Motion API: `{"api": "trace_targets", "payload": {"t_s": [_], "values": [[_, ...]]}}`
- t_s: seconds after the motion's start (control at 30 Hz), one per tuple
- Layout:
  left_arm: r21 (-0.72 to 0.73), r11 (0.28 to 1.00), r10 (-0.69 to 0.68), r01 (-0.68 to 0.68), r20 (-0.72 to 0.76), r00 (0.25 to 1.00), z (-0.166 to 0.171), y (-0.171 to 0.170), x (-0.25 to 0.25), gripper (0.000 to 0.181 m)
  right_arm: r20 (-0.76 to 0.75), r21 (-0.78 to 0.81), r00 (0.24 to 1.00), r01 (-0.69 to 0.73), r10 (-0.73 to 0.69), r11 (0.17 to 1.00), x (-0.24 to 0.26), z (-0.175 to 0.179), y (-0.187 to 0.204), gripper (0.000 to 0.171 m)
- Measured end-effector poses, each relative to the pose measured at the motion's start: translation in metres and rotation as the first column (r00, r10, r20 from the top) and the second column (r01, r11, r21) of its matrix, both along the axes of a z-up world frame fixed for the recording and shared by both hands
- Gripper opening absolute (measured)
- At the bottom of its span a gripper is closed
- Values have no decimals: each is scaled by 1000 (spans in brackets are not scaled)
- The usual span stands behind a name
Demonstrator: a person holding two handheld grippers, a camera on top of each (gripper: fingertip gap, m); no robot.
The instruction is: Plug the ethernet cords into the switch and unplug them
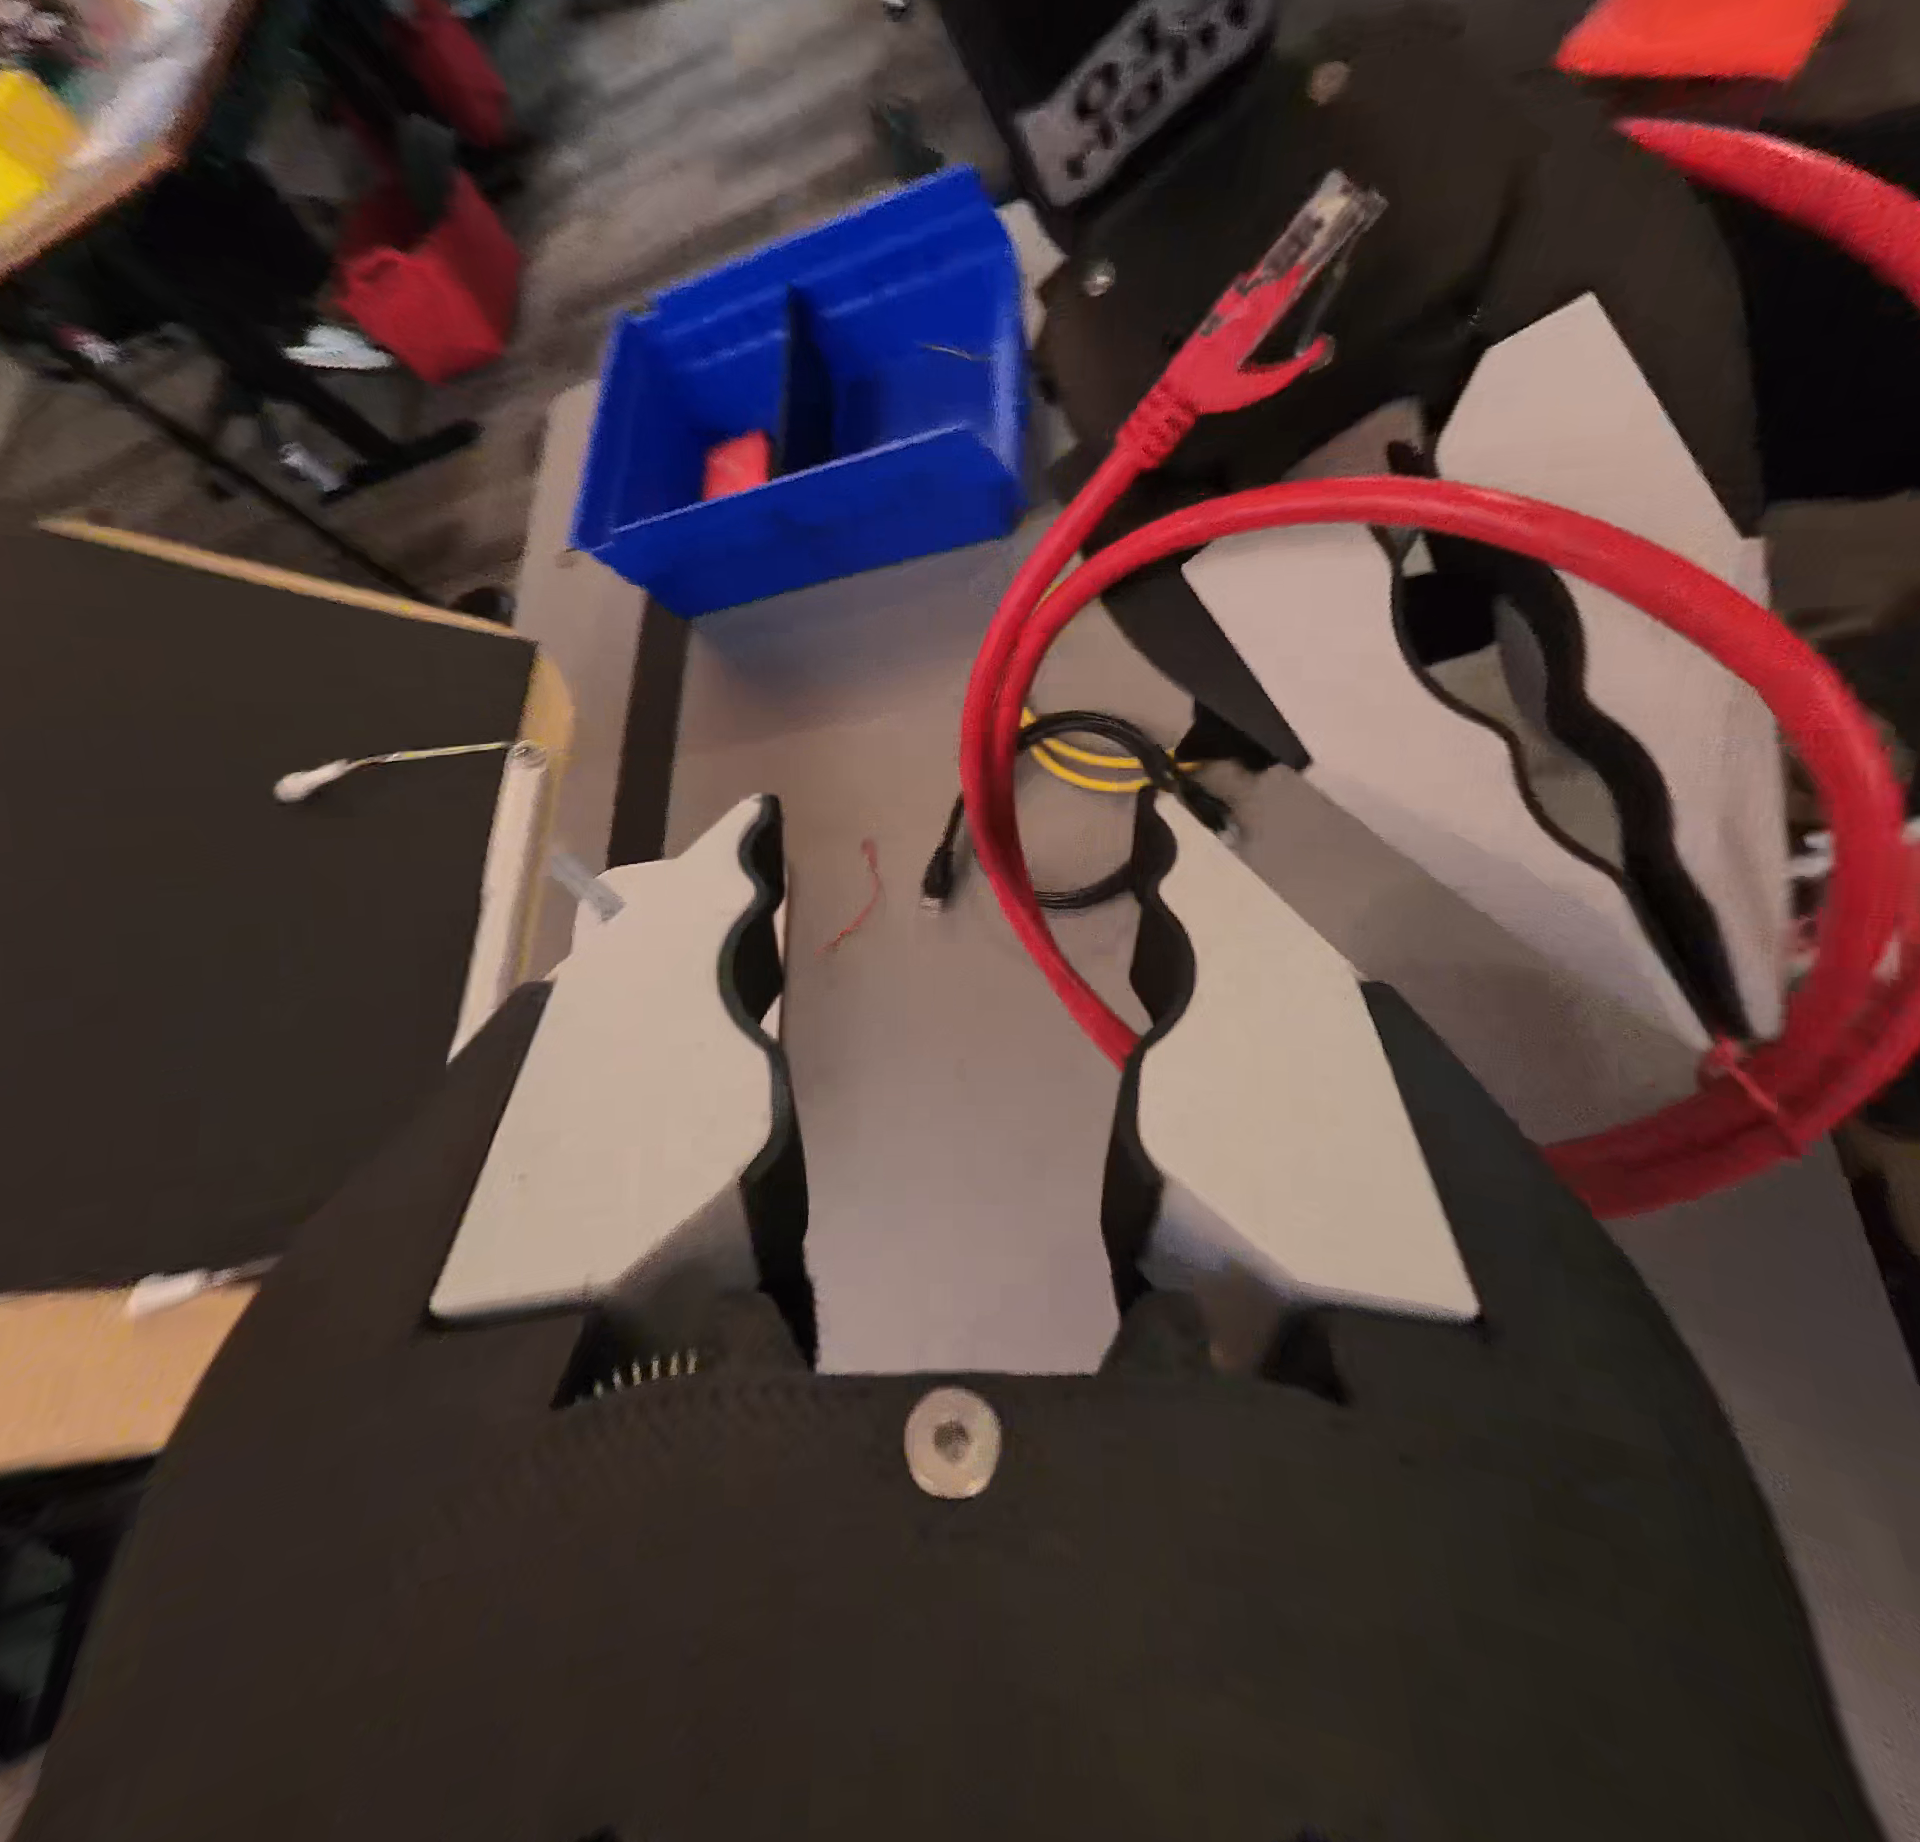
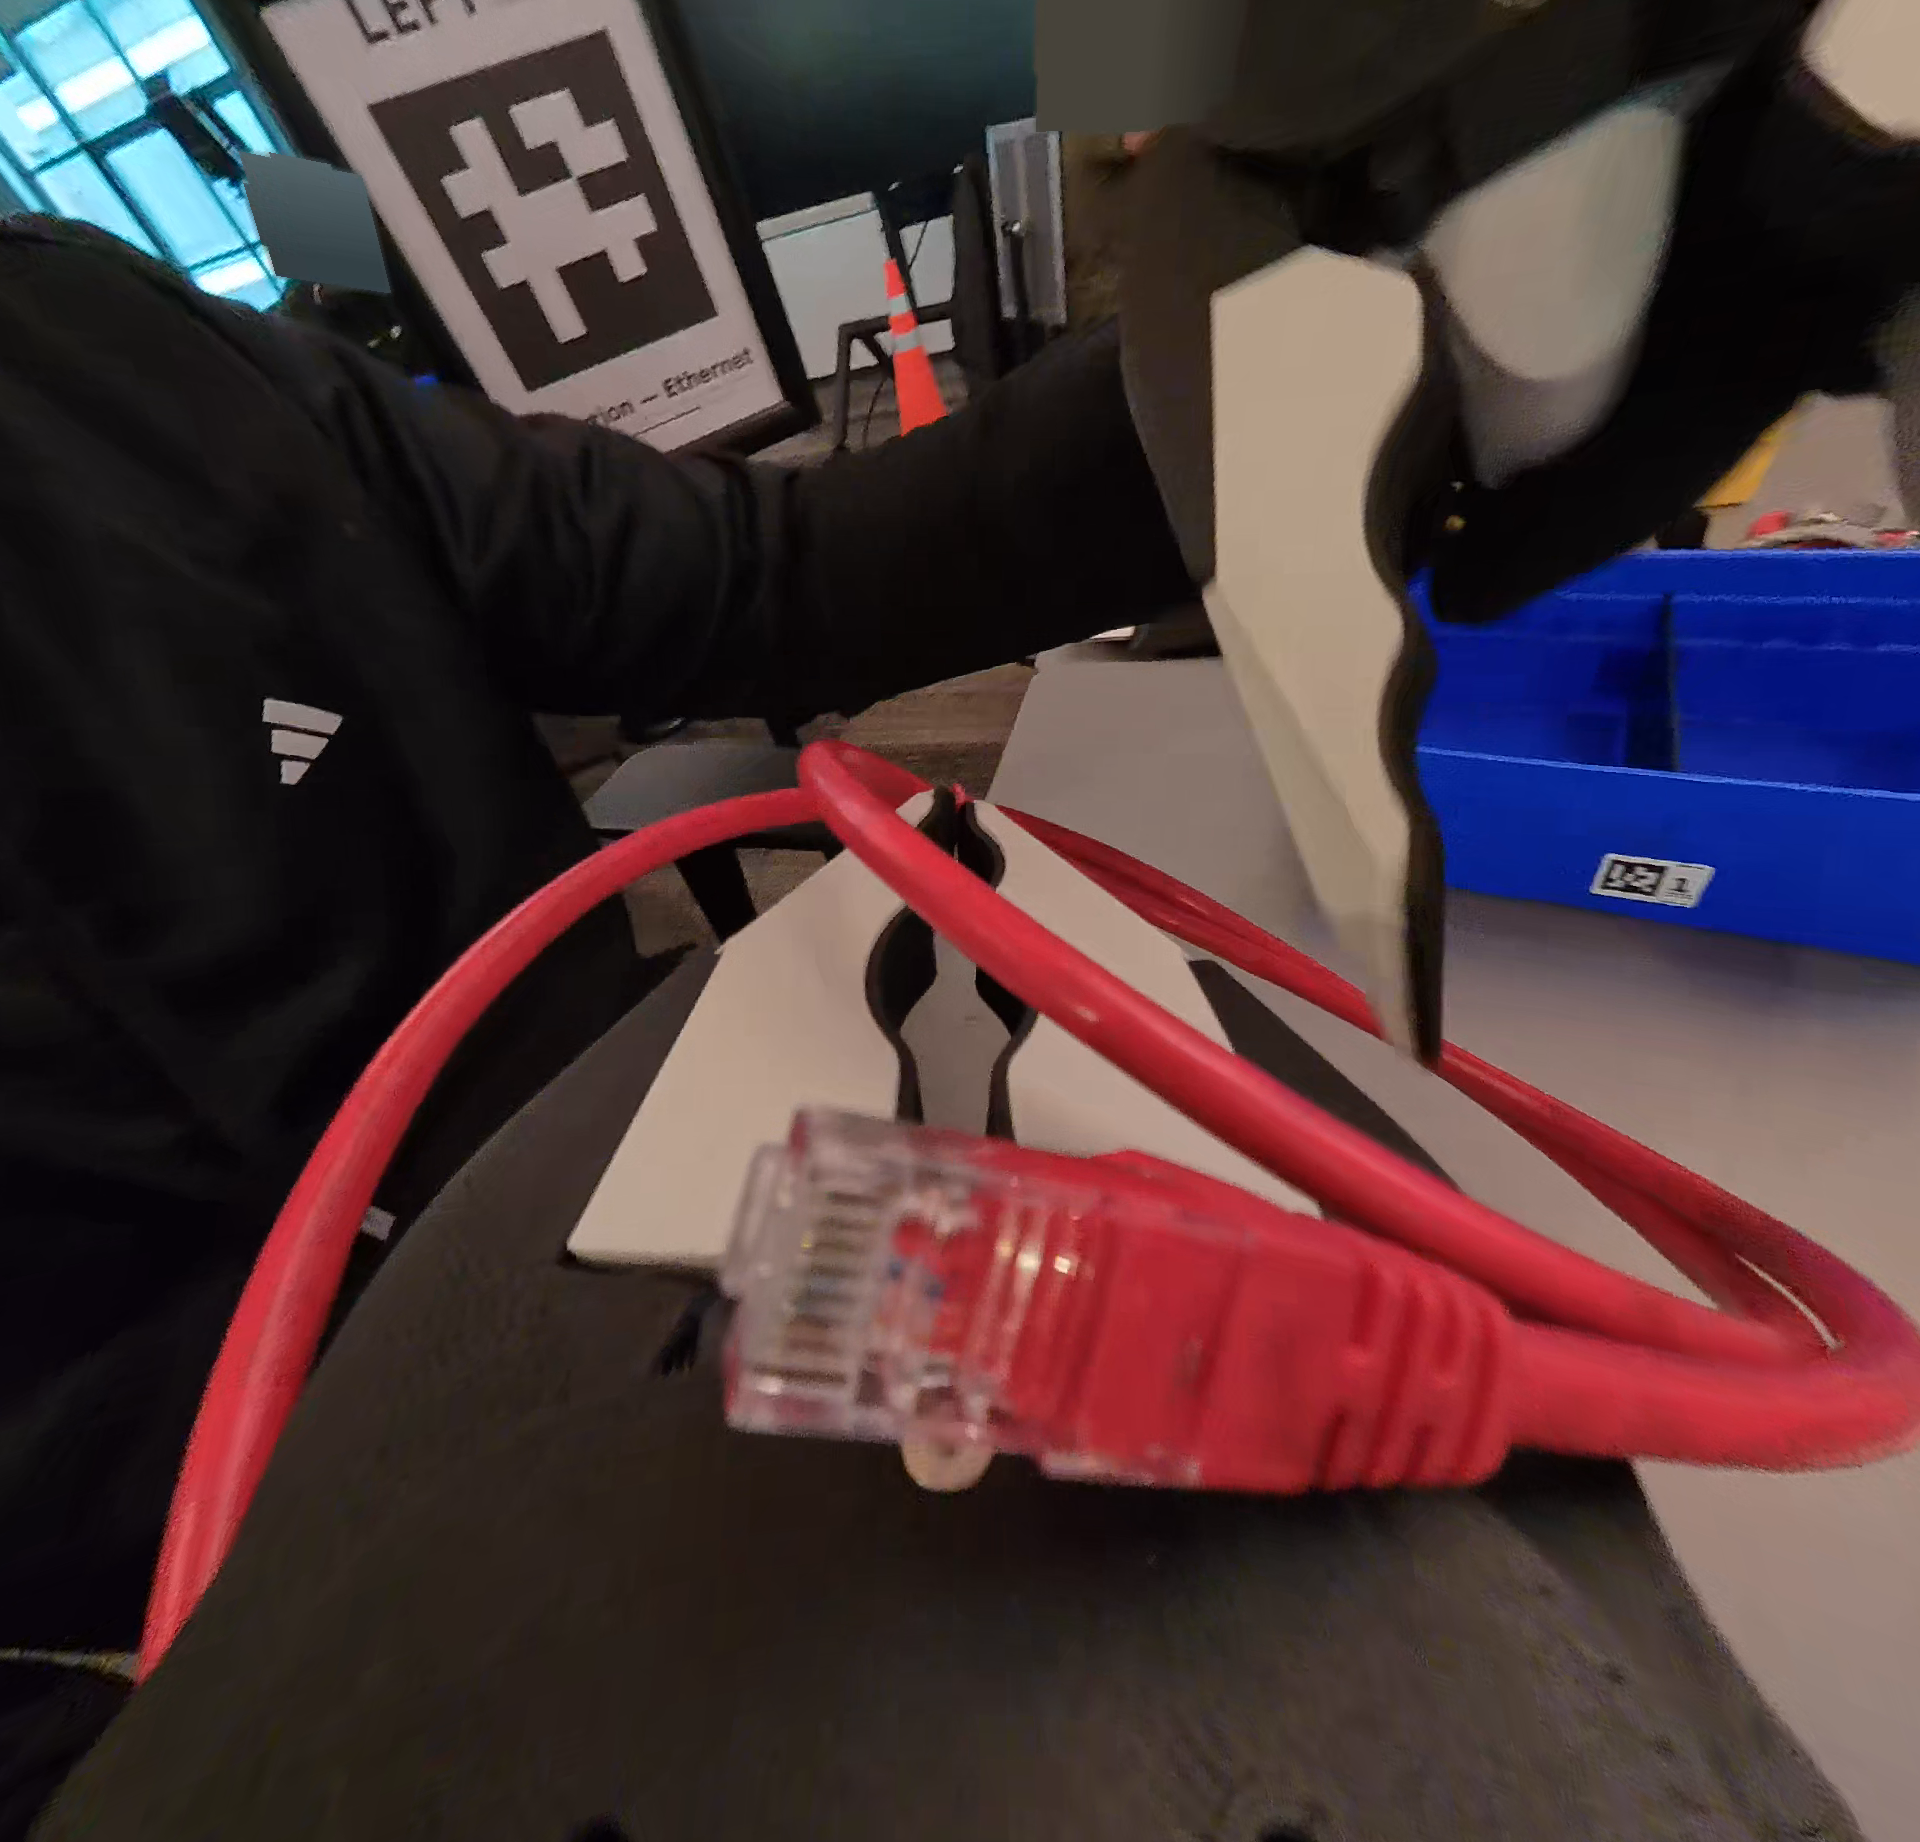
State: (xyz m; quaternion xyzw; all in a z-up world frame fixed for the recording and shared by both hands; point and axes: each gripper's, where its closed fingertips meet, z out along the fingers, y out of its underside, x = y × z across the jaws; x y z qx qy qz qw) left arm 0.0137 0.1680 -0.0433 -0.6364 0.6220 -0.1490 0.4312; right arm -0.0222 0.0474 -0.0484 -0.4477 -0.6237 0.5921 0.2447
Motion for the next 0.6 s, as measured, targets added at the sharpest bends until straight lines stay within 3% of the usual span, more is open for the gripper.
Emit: {"api": "trace_targets", "payload": {"t_s": [0.1,0.17,0.2,0.23,0.3,0.43,0.6], "values": [[-101,989,-117,110,-67,991,-23,-14,20,59,-2,11,998,-59,59,998,0,1,-14,0],[-169,976,-151,141,-49,987,-34,-17,29,39,11,23,997,-79,79,997,0,0,-19,0],[-186,972,-153,146,-28,988,-35,-16,30,12,17,27,996,-86,85,996,0,-1,-21,0],[-200,970,-141,137,-6,990,-36,-13,30,1,21,30,996,-84,83,996,0,-2,-21,0],[-244,965,-91,95,27,995,-38,-7,26,0,15,28,998,-62,62,998,1,-1,-17,0],[-363,928,153,-90,148,977,-40,19,3,0,-33,41,999,35,-33,999,7,10,4,0],[-543,813,346,-210,161,924,-85,15,-28,0,-118,24,973,204,-200,979,15,29,38,0]]}}
